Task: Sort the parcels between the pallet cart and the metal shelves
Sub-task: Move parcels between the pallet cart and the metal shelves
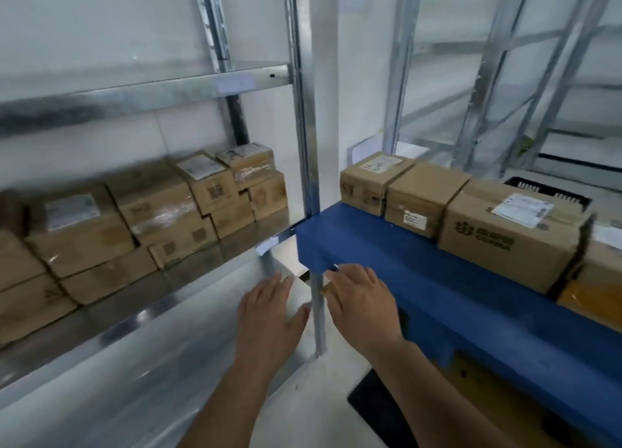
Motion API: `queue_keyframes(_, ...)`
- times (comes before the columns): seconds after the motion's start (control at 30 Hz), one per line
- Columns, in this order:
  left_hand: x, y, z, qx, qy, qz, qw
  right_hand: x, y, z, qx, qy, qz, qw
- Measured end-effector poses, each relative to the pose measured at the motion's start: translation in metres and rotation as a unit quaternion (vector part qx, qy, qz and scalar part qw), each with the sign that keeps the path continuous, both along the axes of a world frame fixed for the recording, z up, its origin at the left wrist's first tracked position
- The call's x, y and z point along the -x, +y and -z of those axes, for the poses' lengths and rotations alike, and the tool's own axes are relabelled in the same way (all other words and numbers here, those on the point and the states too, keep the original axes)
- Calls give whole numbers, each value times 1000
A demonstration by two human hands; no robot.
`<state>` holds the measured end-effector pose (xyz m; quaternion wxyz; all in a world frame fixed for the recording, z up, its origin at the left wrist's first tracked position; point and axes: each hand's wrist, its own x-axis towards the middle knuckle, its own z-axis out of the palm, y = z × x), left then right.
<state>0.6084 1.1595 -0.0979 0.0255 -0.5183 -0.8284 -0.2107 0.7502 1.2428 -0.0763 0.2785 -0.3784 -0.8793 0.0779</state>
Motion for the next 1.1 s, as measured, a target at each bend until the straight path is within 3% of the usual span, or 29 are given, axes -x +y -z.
queue_keyframes(0.27, 112, -105, -9, -60, -8, -96, 994, 138, -78, -12, -6, -29, -129, 991)
queue_keyframes(0.57, 209, -216, -4, -47, 13, -217, 975, 255, -167, -15, -12, -62, -220, 973)
queue_keyframes(1.1, 217, -354, -2, -7, -1, -457, 890, 329, -264, -4, 32, -93, -400, 911)
